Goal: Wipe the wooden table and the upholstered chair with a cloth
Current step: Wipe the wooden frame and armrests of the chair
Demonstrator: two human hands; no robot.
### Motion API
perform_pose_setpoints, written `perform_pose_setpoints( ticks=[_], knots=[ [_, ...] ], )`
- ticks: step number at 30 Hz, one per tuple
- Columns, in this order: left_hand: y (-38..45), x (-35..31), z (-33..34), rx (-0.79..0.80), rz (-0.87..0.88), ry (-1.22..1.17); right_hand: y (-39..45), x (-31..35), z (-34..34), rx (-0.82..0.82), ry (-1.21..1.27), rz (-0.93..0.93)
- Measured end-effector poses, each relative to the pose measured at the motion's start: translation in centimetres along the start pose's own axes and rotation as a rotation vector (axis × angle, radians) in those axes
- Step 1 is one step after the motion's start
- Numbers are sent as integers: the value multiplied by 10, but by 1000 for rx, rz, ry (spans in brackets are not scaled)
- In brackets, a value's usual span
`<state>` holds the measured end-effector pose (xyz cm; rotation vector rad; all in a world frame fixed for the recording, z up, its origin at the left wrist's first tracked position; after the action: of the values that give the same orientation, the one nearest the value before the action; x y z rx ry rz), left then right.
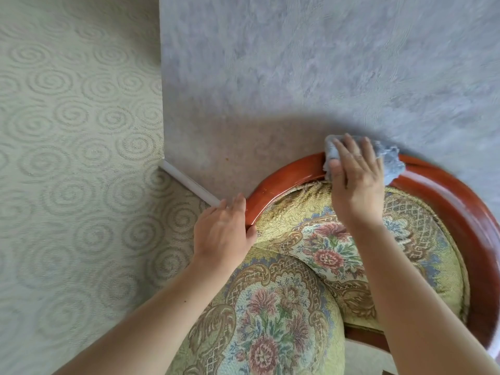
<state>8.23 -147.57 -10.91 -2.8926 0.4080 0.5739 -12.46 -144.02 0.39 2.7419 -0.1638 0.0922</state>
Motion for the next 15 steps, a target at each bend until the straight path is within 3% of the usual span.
perform_pose_setpoints(
  ticks=[9,15],
  knots=[
    [-23,28,2,34,38,62,-29,92,65,259,118,-256],
    [-86,105,-9,105,-143,168,-47,115,79,292,196,-300]
  ],
)
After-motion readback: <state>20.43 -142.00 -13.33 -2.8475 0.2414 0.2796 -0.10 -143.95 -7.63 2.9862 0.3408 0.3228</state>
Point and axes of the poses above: each hand's wrist, its own y-axis towards the middle knuckle, its own z-axis out of the palm, x = y × z, the point moved 10 cm from there along y, towards the middle knuckle, and after that the axes turned 14 degrees about -z, right-handed, at the moved point
